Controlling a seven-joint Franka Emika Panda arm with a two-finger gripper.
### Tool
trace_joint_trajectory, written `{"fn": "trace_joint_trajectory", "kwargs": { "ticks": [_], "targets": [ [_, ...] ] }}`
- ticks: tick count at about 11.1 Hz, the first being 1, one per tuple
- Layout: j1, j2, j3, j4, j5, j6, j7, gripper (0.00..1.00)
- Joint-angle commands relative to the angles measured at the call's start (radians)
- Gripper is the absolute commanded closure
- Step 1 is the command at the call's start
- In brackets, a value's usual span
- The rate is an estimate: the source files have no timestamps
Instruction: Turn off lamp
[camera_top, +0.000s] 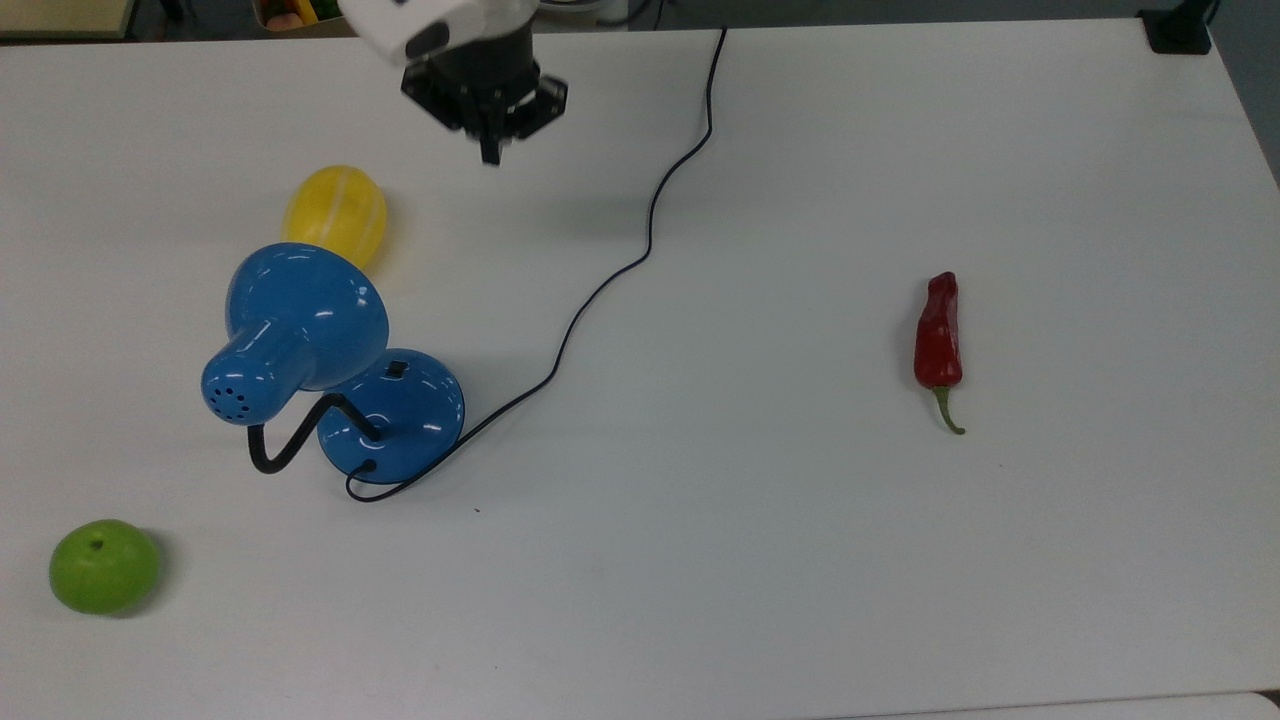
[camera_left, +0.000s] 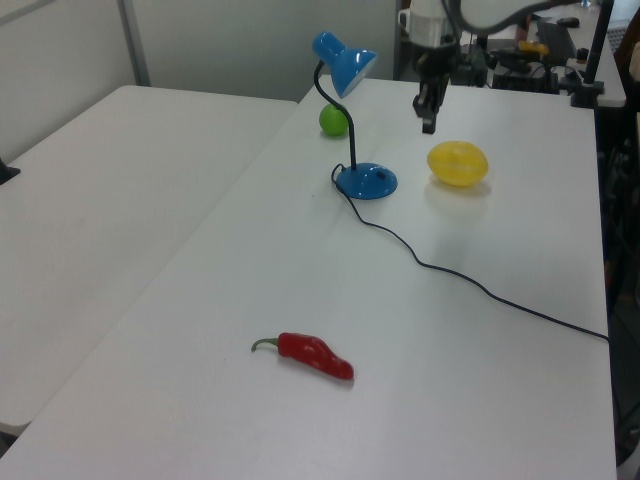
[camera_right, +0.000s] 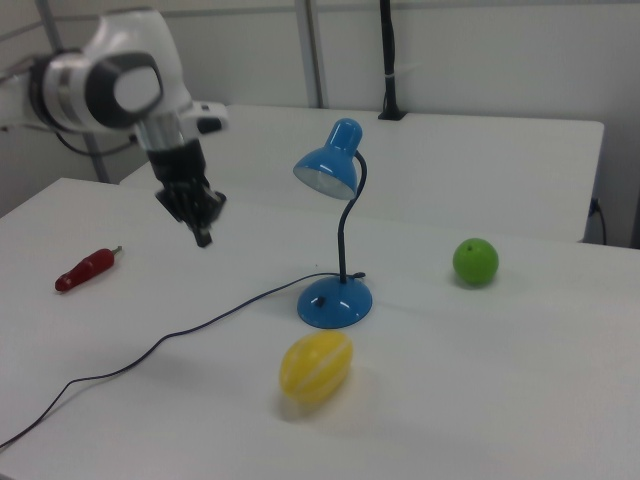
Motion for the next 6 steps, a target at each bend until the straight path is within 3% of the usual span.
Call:
{"fn": "trace_joint_trajectory", "kwargs": {
  "ticks": [1, 5, 6],
  "targets": [
    [0.048, -0.075, -0.020, 0.108, 0.005, -0.201, -0.051, 1.00],
    [0.081, -0.132, -0.034, 0.107, -0.001, -0.228, -0.052, 1.00],
    [0.078, -0.128, -0.034, 0.107, -0.001, -0.229, -0.050, 0.83]
  ]
}}
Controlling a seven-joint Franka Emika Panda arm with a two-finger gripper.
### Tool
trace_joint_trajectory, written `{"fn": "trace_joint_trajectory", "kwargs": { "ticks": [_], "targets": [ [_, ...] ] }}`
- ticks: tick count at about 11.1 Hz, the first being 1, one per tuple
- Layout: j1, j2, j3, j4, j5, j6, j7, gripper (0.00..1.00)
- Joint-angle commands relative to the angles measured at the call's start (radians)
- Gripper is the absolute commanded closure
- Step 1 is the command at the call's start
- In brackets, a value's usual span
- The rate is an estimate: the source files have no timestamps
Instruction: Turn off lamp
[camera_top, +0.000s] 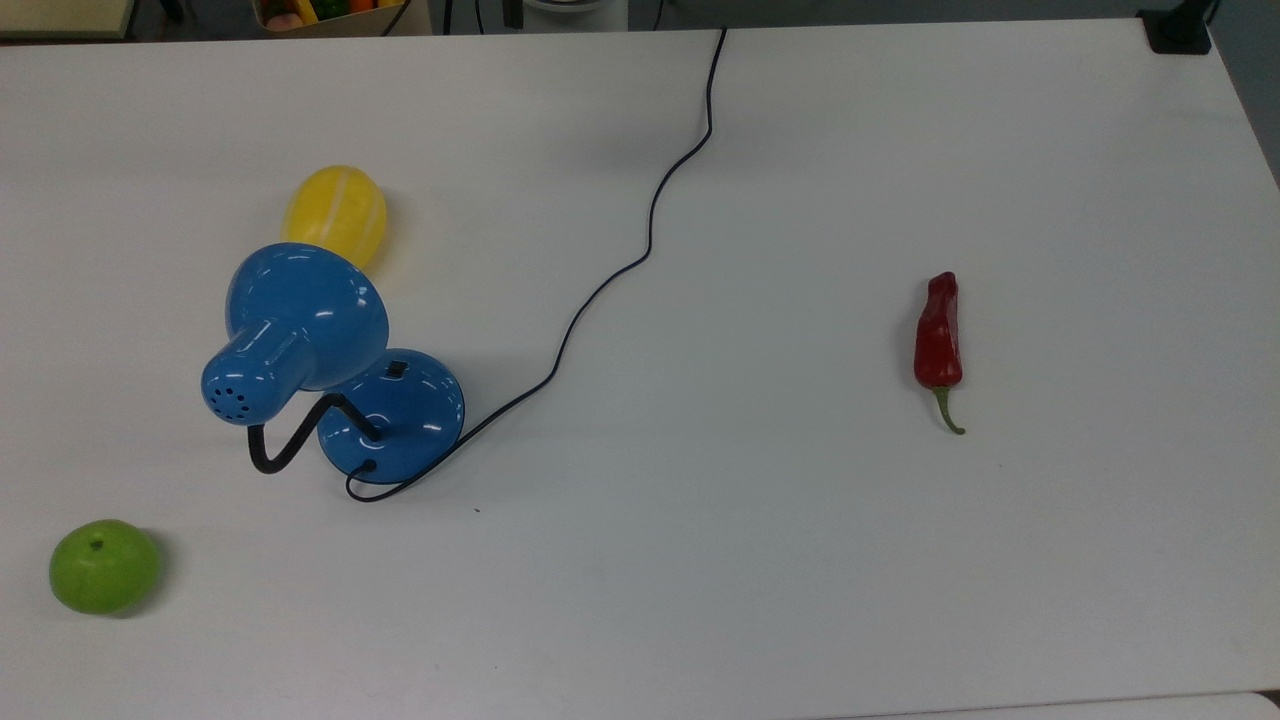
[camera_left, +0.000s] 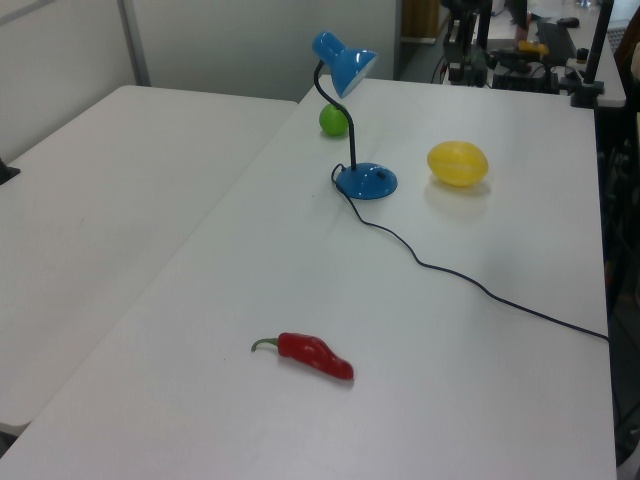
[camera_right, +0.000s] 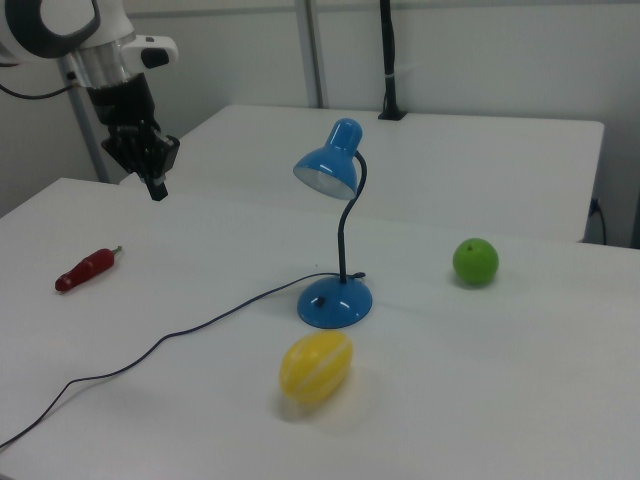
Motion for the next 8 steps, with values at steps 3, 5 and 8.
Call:
{"fn": "trace_joint_trajectory", "kwargs": {
  "ticks": [3, 5, 8],
  "targets": [
    [0.013, -0.005, -0.030, -0.020, -0.004, -0.015, -0.024, 0.00],
    [0.008, -0.002, -0.033, -0.037, -0.004, -0.010, -0.024, 0.00],
    [-0.011, 0.001, -0.033, -0.032, -0.004, -0.007, -0.025, 0.00]
  ]
}}
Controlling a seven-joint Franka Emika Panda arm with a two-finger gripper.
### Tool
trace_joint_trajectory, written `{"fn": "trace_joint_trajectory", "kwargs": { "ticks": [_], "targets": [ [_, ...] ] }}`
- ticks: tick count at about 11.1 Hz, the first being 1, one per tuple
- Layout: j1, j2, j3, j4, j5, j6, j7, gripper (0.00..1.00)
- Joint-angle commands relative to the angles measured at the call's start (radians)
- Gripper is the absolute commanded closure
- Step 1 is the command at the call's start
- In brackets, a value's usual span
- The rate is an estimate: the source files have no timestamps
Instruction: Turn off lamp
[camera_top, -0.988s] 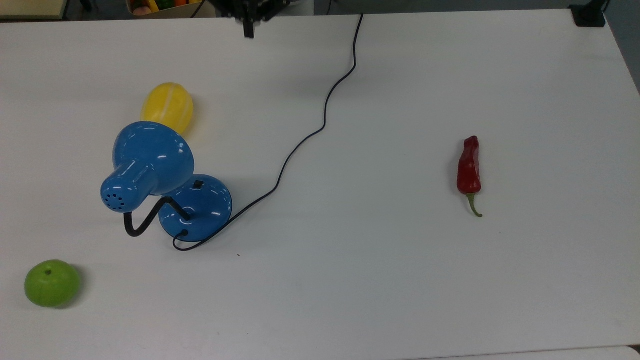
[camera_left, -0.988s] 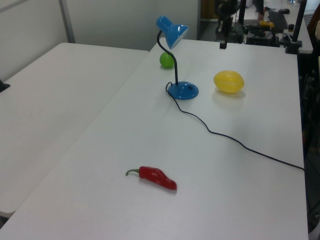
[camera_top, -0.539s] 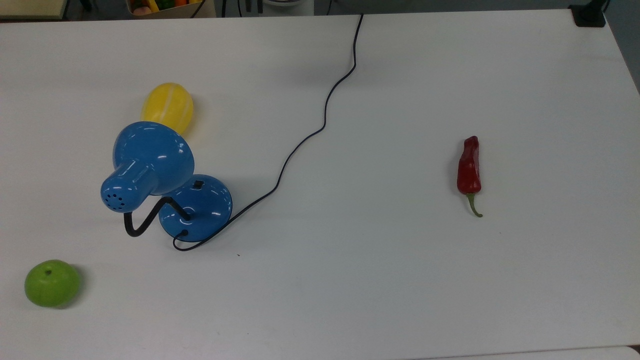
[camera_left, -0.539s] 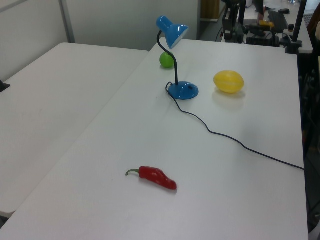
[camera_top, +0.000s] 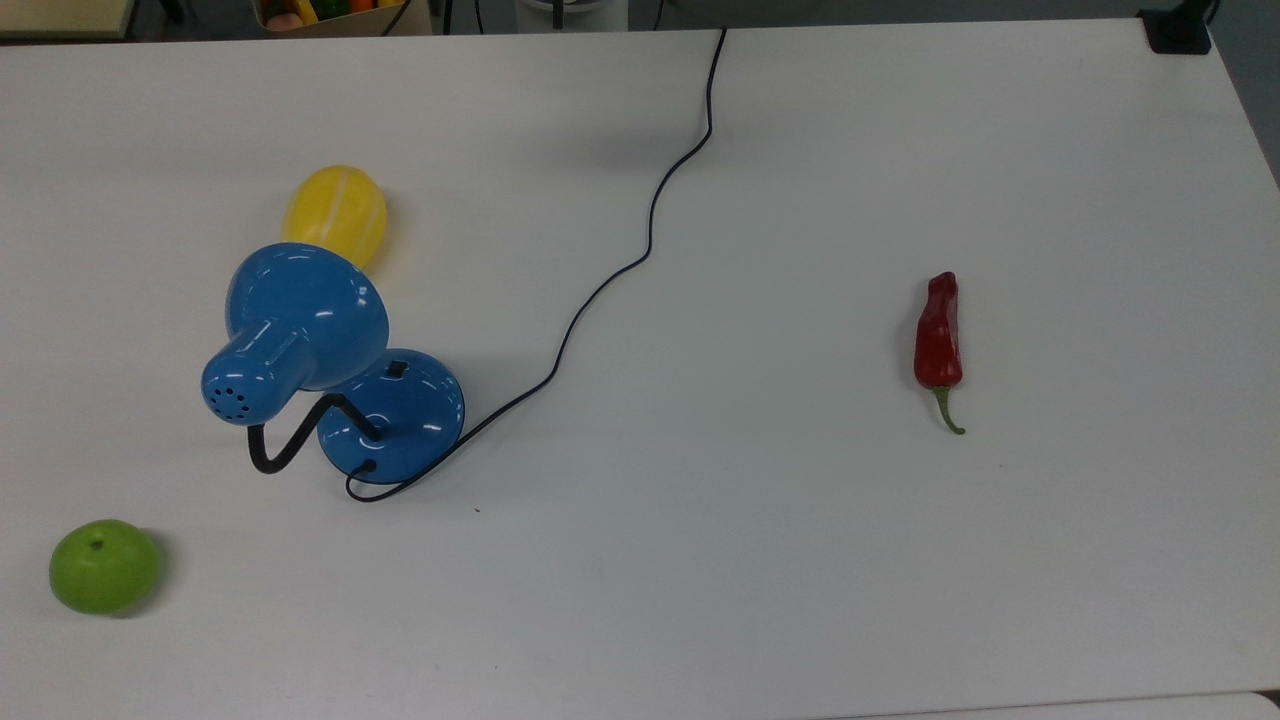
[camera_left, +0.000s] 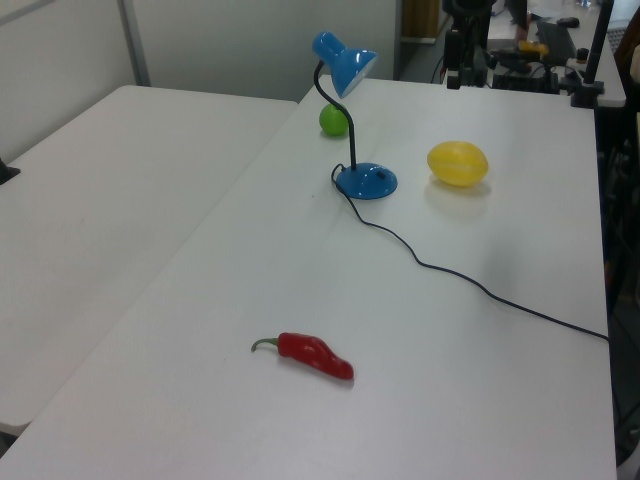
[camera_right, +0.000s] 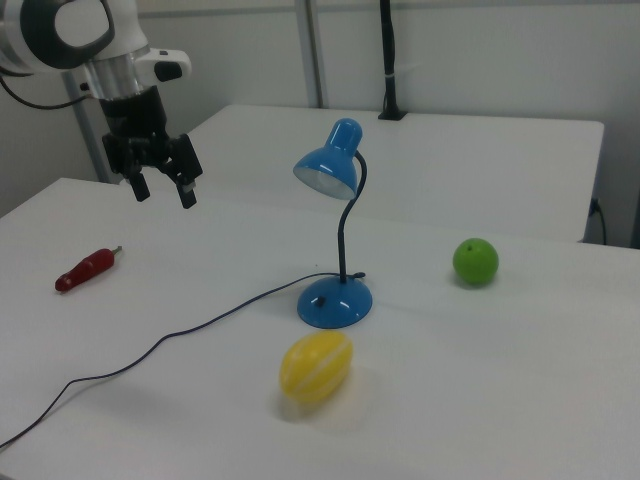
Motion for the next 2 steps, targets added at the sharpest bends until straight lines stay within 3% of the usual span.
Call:
{"fn": "trace_joint_trajectory", "kwargs": {
  "ticks": [1, 2],
  "targets": [
    [-0.008, -0.005, -0.011, -0.006, -0.004, -0.006, -0.018, 0.00],
    [-0.009, -0.005, -0.011, -0.004, -0.004, -0.009, -0.020, 0.00]
  ]
}}
